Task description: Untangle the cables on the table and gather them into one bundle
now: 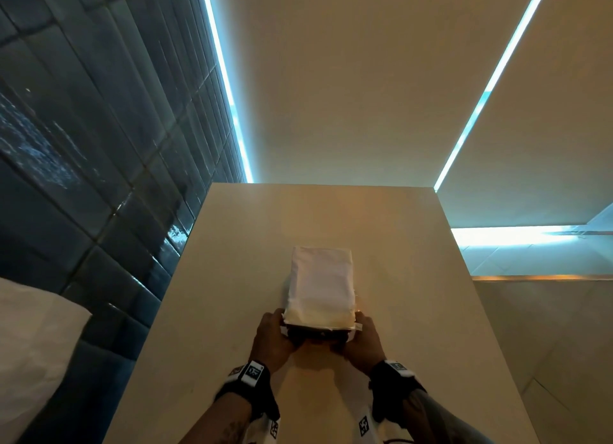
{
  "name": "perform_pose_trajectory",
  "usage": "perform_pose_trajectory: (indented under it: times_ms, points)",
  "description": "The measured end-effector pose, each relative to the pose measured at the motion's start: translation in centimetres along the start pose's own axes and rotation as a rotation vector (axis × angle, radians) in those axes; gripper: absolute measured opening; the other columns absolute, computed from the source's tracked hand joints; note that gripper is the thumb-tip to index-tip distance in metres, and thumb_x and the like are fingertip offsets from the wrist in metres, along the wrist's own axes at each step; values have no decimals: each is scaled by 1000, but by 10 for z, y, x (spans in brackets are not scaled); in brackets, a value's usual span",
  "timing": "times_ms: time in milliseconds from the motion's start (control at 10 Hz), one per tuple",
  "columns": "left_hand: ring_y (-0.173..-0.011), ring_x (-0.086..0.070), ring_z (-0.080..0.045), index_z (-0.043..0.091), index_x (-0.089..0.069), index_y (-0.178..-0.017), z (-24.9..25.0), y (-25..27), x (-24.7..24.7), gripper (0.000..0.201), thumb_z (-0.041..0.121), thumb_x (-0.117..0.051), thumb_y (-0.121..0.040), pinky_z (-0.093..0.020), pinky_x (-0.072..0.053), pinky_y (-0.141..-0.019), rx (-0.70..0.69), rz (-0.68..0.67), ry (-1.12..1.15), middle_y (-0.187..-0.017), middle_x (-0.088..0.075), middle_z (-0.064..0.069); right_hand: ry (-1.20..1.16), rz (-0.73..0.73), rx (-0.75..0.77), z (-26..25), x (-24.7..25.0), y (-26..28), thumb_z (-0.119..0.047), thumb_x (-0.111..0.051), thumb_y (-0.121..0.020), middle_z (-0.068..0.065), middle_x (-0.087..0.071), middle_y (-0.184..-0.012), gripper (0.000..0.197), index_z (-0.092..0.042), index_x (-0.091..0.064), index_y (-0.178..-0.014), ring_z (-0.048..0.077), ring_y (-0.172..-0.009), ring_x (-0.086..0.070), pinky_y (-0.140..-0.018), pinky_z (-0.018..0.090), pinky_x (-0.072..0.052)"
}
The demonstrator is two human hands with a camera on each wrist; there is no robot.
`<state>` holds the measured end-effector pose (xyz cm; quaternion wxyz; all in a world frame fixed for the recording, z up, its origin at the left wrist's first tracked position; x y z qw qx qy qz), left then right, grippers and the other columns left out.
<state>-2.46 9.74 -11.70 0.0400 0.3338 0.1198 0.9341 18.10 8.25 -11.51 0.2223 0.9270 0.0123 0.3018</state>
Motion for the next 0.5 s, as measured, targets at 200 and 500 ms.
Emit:
perform_pose_trajectory:
  times_ms: [200, 500]
  points:
    - [-91, -60, -34, 18, -58, -109, 11, -6, 10, 37, 37, -71, -80, -38, -48, -69, -35, -33, -275, -103, -51, -6, 100, 40, 10, -1, 2, -4, -27, -78, -75, 7, -57, -116, 52, -18, -58, -122, 30, -108, -56, -84, 34, -46]
    - [-105, -60, -27, 21, -49, -121, 3, 0, 9, 54, 35, -74, -75, -32, -48, -76, 56, -85, -248, -115, -58, -2, 173, -40, -5, 3, 9, -2, -23, -76, -74, 7, -51, -115, 53, -15, -50, -120, 27, -107, -52, -76, 29, -39]
Point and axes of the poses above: each hand's wrist, its own y-axis away from the middle knuckle, its own x-axis out of the back of the hand, z = x × y, the point moved 1 cm from there along -y, towards the middle knuckle
